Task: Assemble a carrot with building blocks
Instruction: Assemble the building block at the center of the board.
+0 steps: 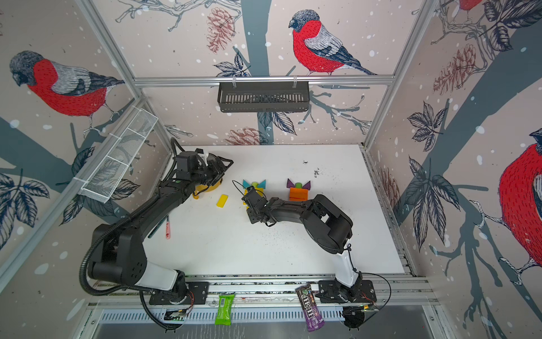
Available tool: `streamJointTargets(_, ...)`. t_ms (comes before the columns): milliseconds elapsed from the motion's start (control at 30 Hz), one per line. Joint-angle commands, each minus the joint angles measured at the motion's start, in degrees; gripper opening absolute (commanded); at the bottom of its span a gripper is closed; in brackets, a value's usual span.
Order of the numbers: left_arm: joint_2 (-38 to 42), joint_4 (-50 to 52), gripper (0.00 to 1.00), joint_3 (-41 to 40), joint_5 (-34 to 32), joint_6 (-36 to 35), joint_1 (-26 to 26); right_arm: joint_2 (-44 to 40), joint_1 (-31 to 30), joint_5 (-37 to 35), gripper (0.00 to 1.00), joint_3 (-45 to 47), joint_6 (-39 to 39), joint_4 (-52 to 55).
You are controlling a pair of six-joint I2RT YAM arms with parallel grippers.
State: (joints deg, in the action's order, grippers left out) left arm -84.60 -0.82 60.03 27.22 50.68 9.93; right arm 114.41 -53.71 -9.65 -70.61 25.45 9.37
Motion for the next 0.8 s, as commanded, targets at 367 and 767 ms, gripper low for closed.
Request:
streamJointTargets(367,-0.15,-1.83,0.87,0.3,1.39,0.39,0.17,1.34,-0.33,-2.39,0.46,-1.65,3.95,1.62)
streamJointTargets(767,-0.22,-1.85,0.87,0.26,1.34,0.39,0.26,1.9,-0.79,-2.37,0.46,-2.6,3.55,1.73)
